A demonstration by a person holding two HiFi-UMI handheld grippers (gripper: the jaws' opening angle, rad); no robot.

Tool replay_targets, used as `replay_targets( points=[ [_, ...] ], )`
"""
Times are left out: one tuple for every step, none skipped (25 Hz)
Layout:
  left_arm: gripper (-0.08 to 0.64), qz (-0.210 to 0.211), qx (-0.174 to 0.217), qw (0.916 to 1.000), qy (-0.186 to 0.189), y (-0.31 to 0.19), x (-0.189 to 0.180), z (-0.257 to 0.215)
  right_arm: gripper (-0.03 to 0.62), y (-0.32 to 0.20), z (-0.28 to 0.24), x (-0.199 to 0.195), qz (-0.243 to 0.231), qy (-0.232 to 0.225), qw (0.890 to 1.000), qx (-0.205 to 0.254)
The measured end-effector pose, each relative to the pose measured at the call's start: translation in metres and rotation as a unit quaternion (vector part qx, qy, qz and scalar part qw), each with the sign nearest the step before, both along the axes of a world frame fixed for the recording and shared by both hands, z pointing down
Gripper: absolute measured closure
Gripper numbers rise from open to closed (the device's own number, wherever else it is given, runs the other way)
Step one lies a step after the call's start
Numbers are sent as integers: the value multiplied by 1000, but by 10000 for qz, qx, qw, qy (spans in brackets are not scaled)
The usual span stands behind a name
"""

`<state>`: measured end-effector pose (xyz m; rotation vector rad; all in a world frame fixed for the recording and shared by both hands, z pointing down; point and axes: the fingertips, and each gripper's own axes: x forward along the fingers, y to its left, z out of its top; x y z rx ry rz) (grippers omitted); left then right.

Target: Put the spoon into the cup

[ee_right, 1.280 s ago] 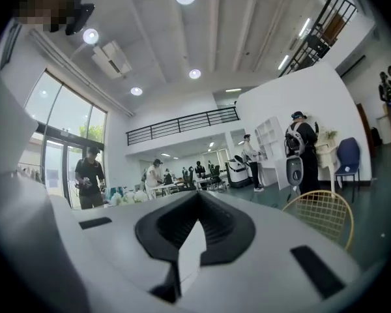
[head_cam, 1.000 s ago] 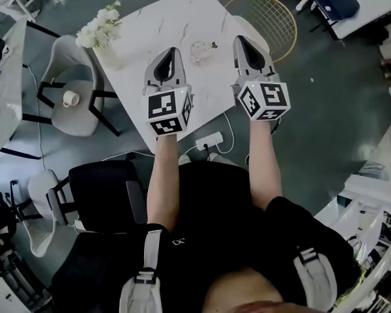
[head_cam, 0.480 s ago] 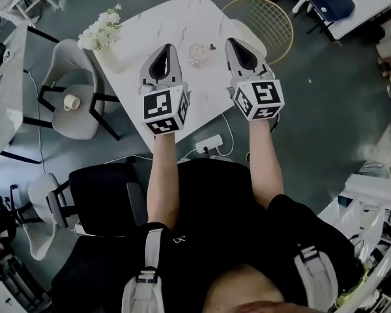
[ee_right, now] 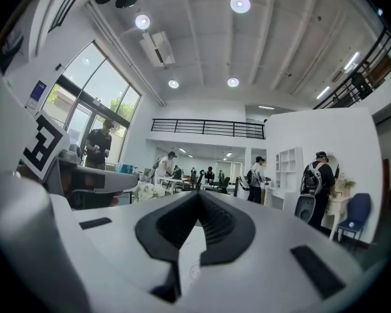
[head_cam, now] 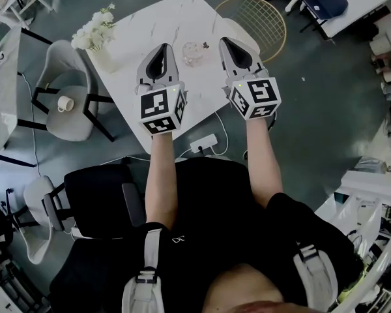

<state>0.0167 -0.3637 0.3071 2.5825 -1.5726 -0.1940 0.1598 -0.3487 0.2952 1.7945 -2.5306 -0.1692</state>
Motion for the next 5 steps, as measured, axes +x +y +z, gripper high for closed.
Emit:
replay_targets(
  points=[
    [548, 5, -2, 10000, -3, 0, 0, 1, 588, 0, 0, 0, -7, -5, 10000, -2],
    [548, 13, -3, 10000, -6, 1, 1, 1, 588, 1, 1, 0, -13, -12, 10000, -4],
    [548, 22, -4, 10000, -11, 2, 2, 2, 588, 2, 1, 0, -17, -19, 10000, -6],
    [548, 31, -5, 10000, -16, 3, 2, 2, 588, 3, 1, -1, -22, -24, 10000, -9],
    [548, 39, -6, 10000, -22, 4, 2, 2, 588, 4, 1, -1, -25, -30, 10000, -12]
  ],
)
